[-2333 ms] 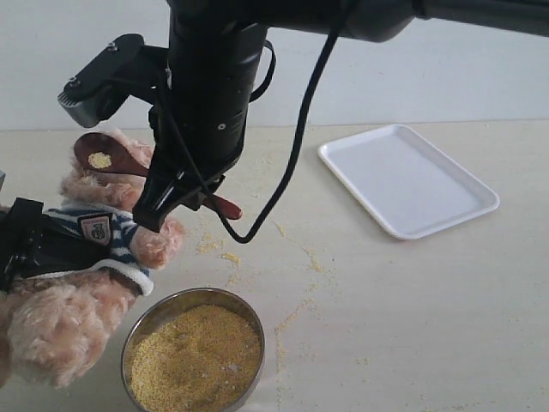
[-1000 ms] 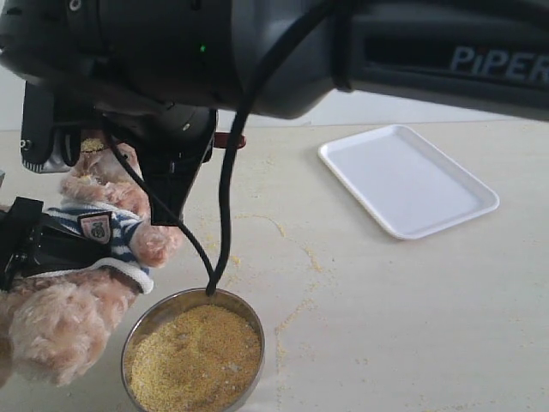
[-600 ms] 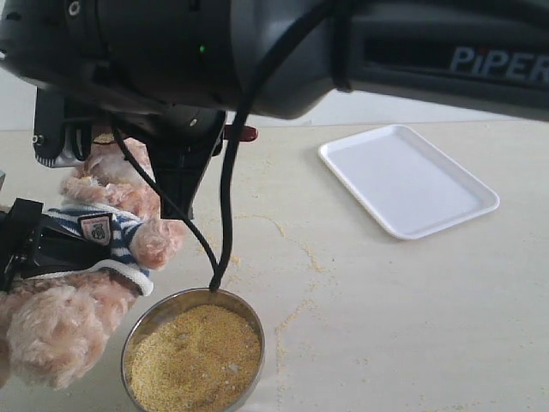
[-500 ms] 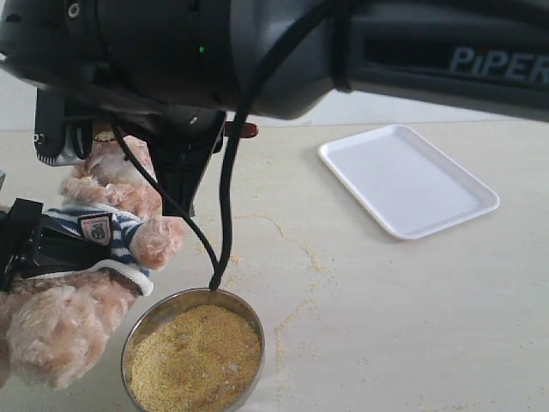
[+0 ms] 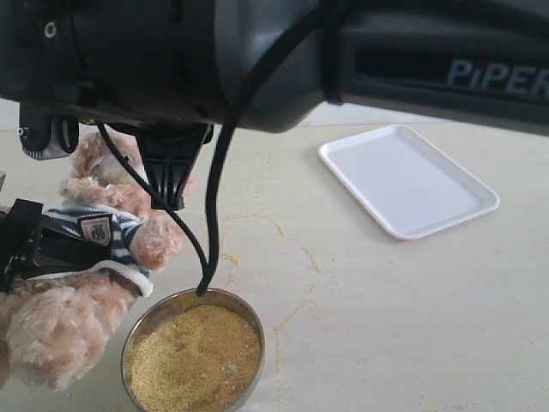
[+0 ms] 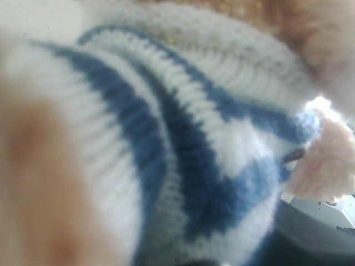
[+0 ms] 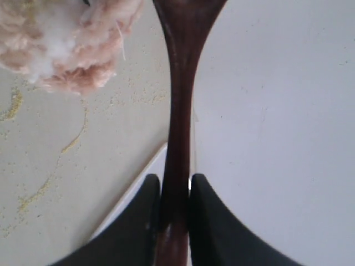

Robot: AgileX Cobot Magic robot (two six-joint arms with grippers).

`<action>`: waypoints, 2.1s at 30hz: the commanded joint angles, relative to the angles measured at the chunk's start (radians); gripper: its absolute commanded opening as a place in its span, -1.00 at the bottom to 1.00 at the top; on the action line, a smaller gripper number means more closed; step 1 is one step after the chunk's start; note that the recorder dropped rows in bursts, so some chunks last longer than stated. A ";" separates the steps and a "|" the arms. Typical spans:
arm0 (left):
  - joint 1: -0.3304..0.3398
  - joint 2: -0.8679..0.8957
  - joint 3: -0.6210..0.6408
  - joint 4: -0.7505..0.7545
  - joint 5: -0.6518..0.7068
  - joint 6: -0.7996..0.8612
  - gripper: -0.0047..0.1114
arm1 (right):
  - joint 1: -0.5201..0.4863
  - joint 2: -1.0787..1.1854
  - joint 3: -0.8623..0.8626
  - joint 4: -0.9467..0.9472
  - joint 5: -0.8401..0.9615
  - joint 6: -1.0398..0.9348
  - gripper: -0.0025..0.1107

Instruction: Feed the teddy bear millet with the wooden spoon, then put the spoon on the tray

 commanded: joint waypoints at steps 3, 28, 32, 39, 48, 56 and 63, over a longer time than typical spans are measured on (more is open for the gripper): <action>-0.005 -0.014 0.004 -0.007 0.031 0.005 -0.83 | 0.005 -0.003 0.015 -0.029 -0.023 0.054 -0.96; -0.005 -0.014 0.004 -0.032 0.019 0.005 -0.83 | 0.043 -0.019 0.160 -0.083 -0.019 0.413 -0.96; -0.005 -0.014 0.004 -0.036 0.019 0.007 -0.83 | 0.041 -0.070 0.160 -0.101 -0.071 0.491 -0.96; -0.005 -0.014 0.004 -0.036 0.019 0.007 -0.83 | 0.016 -0.154 0.160 0.004 -0.098 0.450 -0.96; -0.005 -0.014 0.004 -0.071 0.023 0.007 -0.83 | -0.251 -0.264 0.160 0.626 -0.044 0.151 -0.96; -0.005 -0.014 0.004 -0.104 0.023 0.009 -0.83 | -0.419 -0.363 0.160 0.677 -0.037 0.146 -0.96; -0.005 -0.014 0.004 -0.104 0.023 0.038 -0.83 | -0.584 -0.424 0.160 0.805 0.064 0.049 -0.96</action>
